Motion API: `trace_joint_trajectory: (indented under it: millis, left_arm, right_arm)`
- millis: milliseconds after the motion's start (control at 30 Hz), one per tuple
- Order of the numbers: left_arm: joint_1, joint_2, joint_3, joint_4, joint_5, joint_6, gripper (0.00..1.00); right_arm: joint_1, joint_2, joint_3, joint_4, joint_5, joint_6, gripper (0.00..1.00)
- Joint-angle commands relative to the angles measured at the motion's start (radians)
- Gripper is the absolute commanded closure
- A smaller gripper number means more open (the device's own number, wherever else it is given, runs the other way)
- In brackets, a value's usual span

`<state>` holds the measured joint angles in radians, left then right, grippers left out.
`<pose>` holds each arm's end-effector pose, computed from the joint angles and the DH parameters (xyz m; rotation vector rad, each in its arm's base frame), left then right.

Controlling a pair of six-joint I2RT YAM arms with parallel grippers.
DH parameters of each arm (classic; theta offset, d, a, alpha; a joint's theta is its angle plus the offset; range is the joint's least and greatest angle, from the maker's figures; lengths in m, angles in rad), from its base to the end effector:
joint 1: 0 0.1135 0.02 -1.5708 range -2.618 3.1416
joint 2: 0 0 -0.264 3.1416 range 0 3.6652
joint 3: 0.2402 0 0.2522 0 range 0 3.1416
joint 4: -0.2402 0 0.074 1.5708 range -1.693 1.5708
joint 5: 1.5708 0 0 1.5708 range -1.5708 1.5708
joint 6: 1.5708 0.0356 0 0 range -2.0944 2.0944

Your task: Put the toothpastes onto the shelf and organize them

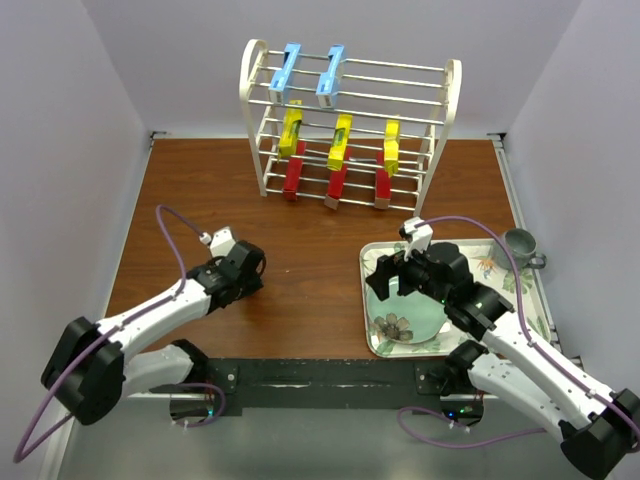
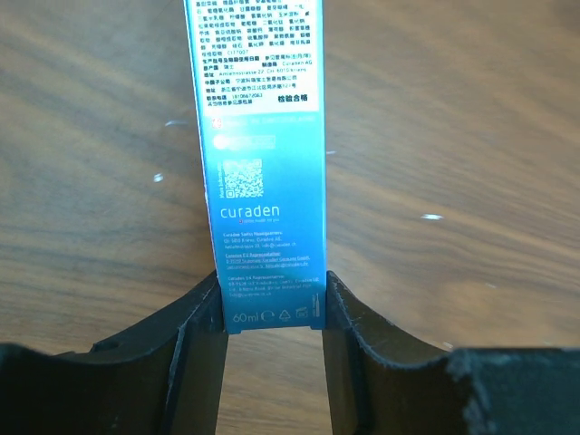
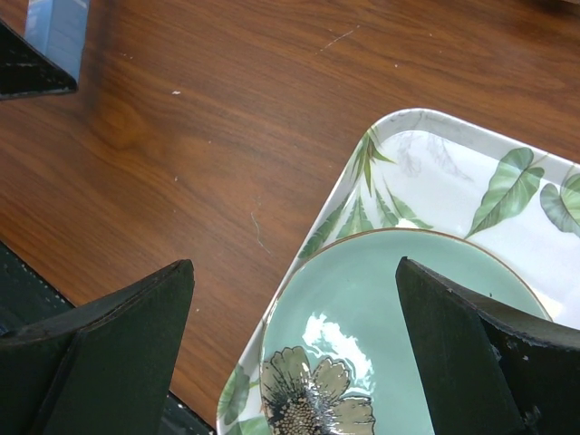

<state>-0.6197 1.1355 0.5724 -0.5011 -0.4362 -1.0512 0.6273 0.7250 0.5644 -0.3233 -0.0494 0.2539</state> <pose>0.1711 -0.1036 0.1799 -0.6712 2.3967 -0.1076 0.1372 0.1017 0.2577 -0.4221 2.0651 0.5901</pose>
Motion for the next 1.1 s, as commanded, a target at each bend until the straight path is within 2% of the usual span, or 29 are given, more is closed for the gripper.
trace_joint_trajectory:
  millis: [0,167,333,400,567,667,833,1067]
  left_arm:
    - [-0.008,-0.108,-0.013,0.102,0.016,0.100,0.81]
    - [-0.011,-0.203,-0.014,0.168,0.105,0.258,0.81]
    - [-0.012,-0.305,-0.017,0.292,0.287,0.381,0.81]
    - [-0.015,-0.339,-0.028,0.359,0.376,0.387,0.80]
    - [-0.023,-0.346,-0.034,0.467,0.487,0.347,0.79]
    - [-0.034,-0.333,-0.035,0.548,0.533,0.319,0.79]
    - [-0.067,-0.318,-0.040,0.670,0.579,0.284,0.78]
    - [-0.090,-0.301,-0.031,0.754,0.605,0.241,0.78]
  right_arm:
    - [0.002,-0.018,-0.009,0.035,-0.030,0.022,0.02]
    - [0.002,-0.015,-0.015,0.046,-0.041,0.045,0.02]
    - [0.002,-0.015,-0.014,0.064,-0.067,0.061,0.02]
    - [0.002,-0.013,-0.012,0.078,-0.085,0.068,0.02]
    - [0.002,-0.013,-0.020,0.138,-0.145,0.166,0.02]
    - [0.002,-0.015,-0.044,0.242,-0.213,0.241,0.02]
    - [0.002,0.011,-0.104,0.513,-0.290,0.444,0.02]
    - [0.002,0.155,-0.130,0.863,-0.348,0.659,0.02]
